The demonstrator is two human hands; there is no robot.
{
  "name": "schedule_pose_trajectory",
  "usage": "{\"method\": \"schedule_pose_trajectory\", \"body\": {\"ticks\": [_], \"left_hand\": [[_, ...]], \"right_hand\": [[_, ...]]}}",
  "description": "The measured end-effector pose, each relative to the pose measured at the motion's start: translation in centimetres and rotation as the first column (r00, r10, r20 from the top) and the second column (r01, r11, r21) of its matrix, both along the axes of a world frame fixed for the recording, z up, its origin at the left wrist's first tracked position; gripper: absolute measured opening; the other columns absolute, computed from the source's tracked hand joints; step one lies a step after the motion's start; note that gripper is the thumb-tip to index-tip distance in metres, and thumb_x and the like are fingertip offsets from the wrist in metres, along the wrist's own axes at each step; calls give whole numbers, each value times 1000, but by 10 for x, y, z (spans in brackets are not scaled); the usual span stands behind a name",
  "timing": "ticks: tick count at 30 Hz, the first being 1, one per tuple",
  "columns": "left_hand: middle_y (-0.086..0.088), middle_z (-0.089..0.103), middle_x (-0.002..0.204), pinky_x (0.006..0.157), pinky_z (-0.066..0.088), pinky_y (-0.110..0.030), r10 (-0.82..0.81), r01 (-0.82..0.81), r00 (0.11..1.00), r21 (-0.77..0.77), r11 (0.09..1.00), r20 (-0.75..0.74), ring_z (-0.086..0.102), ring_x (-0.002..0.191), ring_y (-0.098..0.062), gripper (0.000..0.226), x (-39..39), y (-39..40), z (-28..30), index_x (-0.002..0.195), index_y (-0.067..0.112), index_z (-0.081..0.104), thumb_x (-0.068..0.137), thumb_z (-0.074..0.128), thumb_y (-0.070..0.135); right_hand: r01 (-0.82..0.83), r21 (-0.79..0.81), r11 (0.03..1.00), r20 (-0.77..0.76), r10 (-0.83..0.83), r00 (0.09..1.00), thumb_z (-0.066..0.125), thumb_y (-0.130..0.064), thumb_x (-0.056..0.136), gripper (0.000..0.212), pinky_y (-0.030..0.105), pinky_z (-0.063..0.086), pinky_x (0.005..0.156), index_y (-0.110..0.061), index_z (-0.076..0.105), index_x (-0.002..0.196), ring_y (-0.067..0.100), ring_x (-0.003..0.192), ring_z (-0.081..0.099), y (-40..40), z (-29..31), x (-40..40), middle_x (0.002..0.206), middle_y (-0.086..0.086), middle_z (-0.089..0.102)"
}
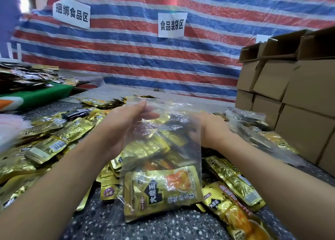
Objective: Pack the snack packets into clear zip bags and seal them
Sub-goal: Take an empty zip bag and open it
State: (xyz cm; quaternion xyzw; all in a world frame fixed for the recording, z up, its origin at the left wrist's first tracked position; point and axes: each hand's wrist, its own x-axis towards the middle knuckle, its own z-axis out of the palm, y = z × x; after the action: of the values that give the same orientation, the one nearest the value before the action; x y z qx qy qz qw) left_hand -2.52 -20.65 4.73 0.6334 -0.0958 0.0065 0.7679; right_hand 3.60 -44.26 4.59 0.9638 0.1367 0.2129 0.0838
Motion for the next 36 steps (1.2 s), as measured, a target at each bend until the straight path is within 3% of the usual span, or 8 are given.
{"method": "schedule_pose_trajectory", "body": {"ticks": [3,6,10,13,16,23,27,36], "left_hand": [[-2,77,93,74,60,-44,-5,5,1000,-2,1000,31,64,82,-22,38,-4,-3,1,74,18,79,97,52,31],[1,78,87,65,55,-32,-11,8,999,40,999,52,60,62,-10,34,-7,-5,1,74,19,80,93,54,30],[-1,77,80,64,57,-23,-83,74,991,91,993,105,67,64,-10,21,-10,-6,-1,70,23,80,76,62,32],[-2,77,81,67,58,-23,-107,84,985,159,984,139,68,64,-8,18,-10,-9,-4,70,19,80,74,66,30],[-3,75,78,64,57,-22,-106,70,980,205,976,170,66,63,-10,16,-12,-11,-4,70,17,78,74,69,30],[-8,76,81,71,53,-34,-85,35,972,226,973,218,65,65,-16,20,-20,-14,-2,82,14,75,71,71,30],[-3,75,74,57,53,-21,-74,6,961,246,969,268,65,59,-11,13,-22,-19,-1,74,23,78,68,72,32],[-3,76,75,56,53,-18,-61,-27,953,283,959,297,65,58,-9,13,-18,-17,-5,78,34,78,68,72,39]], "right_hand": [[38,-3,999,16,-38,999,48,-36,97,16,32,48,70,-30,58,107,28,95,65,-3,3,2,101,-2,65],[33,390,920,-39,-19,999,58,-43,95,18,34,50,63,-27,67,97,25,77,64,-19,16,-2,85,-2,66],[94,984,149,-116,146,982,58,-31,99,22,36,56,68,-12,69,101,21,74,69,-33,36,-23,85,3,73],[200,898,-393,-8,439,898,52,-29,101,29,37,60,74,-9,66,116,21,88,74,-37,43,-42,103,6,75],[189,764,-617,208,512,833,59,-23,92,34,36,61,78,-9,63,122,23,103,72,-35,45,-63,117,8,72],[11,810,-586,337,481,810,61,-23,83,36,25,58,66,-10,62,117,15,91,74,-14,43,-99,100,4,76],[-91,835,-542,337,374,864,65,-27,82,53,22,56,60,-9,55,131,13,83,74,-5,38,-107,100,2,76],[-236,859,-454,407,329,852,65,-26,87,30,21,57,65,-12,61,113,15,89,74,6,31,-109,100,1,77]]}}
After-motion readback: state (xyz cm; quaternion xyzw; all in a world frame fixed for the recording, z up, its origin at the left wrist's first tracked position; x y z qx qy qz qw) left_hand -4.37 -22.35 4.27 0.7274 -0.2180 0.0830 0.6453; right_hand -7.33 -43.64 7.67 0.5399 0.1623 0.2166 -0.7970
